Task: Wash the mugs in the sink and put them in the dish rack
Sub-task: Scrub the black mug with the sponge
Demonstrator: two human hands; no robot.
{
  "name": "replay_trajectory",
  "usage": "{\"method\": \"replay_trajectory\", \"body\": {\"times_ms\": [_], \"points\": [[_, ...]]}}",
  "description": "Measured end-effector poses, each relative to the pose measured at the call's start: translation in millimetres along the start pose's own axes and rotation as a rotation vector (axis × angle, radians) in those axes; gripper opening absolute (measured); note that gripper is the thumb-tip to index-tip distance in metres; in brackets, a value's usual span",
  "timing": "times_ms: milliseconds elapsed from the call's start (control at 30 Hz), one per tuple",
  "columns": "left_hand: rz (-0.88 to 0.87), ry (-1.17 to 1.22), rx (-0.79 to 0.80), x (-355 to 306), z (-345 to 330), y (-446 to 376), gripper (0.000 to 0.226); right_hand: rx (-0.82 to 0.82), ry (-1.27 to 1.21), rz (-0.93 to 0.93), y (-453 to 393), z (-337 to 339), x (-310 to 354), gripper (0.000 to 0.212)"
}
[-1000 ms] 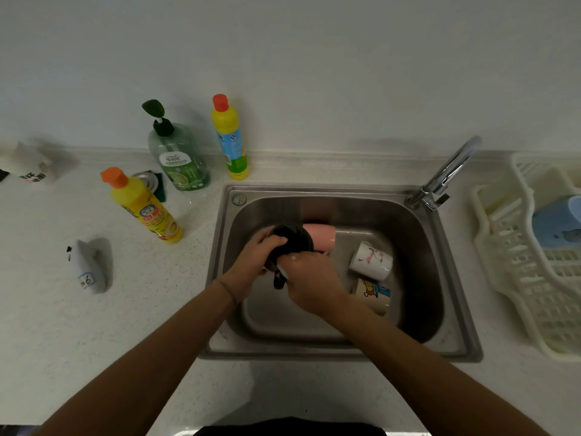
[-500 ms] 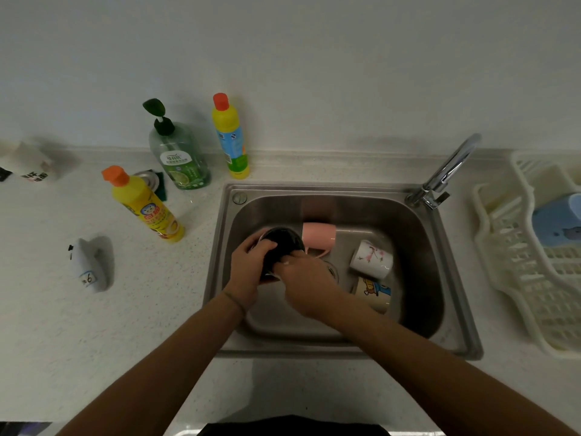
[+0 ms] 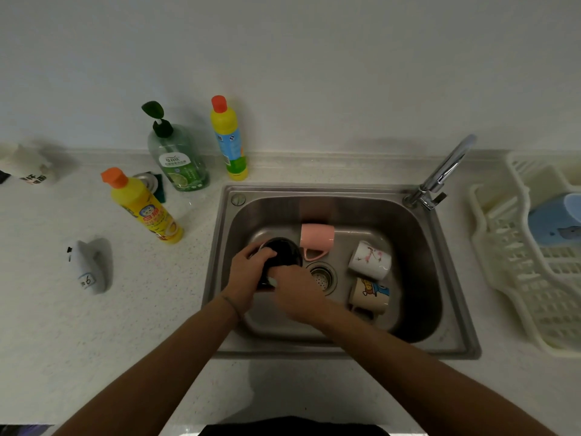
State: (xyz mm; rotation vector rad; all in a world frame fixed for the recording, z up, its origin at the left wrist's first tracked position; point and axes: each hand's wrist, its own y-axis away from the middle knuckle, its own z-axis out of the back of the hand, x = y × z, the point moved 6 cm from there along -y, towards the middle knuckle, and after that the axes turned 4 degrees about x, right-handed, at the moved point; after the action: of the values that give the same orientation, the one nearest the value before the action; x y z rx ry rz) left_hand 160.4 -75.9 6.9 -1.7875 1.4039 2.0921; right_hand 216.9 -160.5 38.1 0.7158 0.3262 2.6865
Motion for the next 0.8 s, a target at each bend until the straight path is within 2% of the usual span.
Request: {"method": "replay_trajectory", "body": {"times_ms": [67,133,267,333,433,533,667,800], "points": [[0.022,-0.027,0.037,-1.1,6.5,-3.6,0.024,-0.007,0.193,0.077,4.5,1.0,-6.6,0.029],[0.013,-0.033,0.043,-2.1,5.3,-4.0,0.026,-0.024,0.234,0.083,4.6,0.8,-6.9,0.029],[-0.004,-0.015,-0.003,-3.6,-3.4,-0.7,0.022,-0.052,-0.065,-0.063,-1.3,3.1,3.5,0.027],[0.067,-0.056,0.039,-3.4,1.4,-3.7,0.016,-0.029,0.036,0.035,4.3,4.4,-1.2,0.026],[0.160,-0.139,0.208,-4.7,4.7,-5.0,0.019,-0.052,0.258,0.184,12.6,6.1,-10.5,0.024],[0.105,-0.004,0.270,-6.8,-1.5,-6.0,0.030,-0.191,0.261,0.165,11.4,13.4,-8.6,0.025],[-0.027,0.296,0.147,1.8,-10.8,-2.8,0.041,-0.305,0.090,0.040,7.9,21.3,-3.7,0.024],[-0.049,0.480,0.094,10.7,-21.2,3.7,0.037,-0.373,-0.034,-0.069,0.7,19.7,4.4,0.022]]}}
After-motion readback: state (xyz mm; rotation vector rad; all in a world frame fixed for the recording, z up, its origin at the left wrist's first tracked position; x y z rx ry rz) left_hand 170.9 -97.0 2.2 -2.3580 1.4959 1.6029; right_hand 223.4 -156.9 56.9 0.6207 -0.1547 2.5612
